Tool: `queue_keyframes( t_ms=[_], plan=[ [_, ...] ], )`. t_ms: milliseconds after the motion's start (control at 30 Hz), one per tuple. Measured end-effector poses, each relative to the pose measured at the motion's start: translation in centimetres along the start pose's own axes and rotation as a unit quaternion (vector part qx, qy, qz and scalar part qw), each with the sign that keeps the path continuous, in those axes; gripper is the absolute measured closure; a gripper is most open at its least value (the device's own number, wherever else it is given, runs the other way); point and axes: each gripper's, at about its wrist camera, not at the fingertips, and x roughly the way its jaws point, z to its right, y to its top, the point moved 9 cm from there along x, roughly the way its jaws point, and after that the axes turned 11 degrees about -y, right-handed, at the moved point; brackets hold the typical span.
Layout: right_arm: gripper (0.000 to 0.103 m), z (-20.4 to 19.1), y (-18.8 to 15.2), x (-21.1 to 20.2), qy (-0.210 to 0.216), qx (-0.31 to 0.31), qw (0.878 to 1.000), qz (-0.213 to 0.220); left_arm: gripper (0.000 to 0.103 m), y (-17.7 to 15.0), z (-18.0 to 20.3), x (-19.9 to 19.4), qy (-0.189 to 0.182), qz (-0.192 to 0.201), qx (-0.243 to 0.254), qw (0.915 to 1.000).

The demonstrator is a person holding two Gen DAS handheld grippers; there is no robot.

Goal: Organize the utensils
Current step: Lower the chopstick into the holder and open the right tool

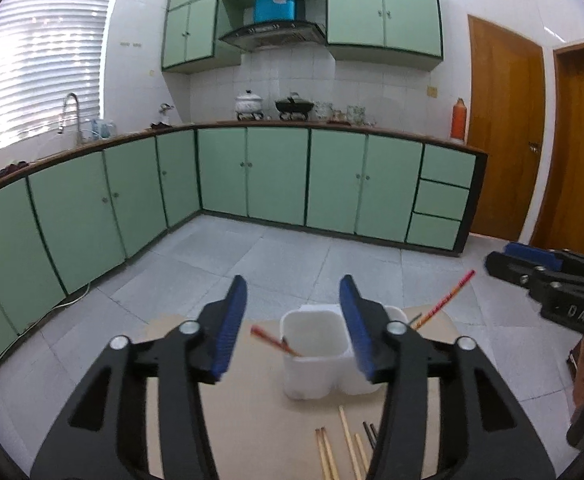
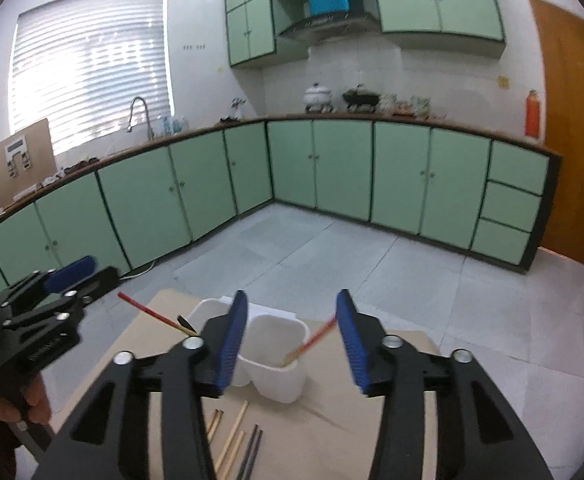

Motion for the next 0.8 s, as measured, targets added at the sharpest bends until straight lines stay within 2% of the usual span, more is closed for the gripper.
queue_keyframes(
  t_ms=[67,167,433,500,667,800],
  plan=[
    [0.044,0.5,-1.3,-1.6,-0.009,0.006,1.0,0.01,0.042,-1.2,0.0,-1.5,0.008,0.008,0.0,0.9999],
    [0.039,0.6,-4.3,-3.5,-0.013,0.01,1.0,0.012,0.038,-4.0,0.3,-3.4,0.018,0.005,0.003,0.9998],
    [0.038,-1.1,-15.9,-5.8,-0.029,0.004,0.999,-0.036,0.037,-14.5,1.2,-5.5,0.018,-0.07,-0.001,0.9973],
    [0.039,-1.8,-18.4,-6.2,-0.022,0.011,0.998,-0.05,0.037,-17.0,1.3,-5.8,0.015,-0.091,-0.004,0.9958],
    [0.05,-3.0,-22.9,-7.4,-0.022,0.004,0.998,-0.067,0.037,-20.3,1.3,-7.1,0.022,-0.108,-0.001,0.9939],
    [0.06,-3.2,-24.6,-8.2,-0.019,0.019,0.997,-0.076,0.038,-22.2,1.1,-8.0,0.026,-0.117,-0.013,0.9928]
  ],
)
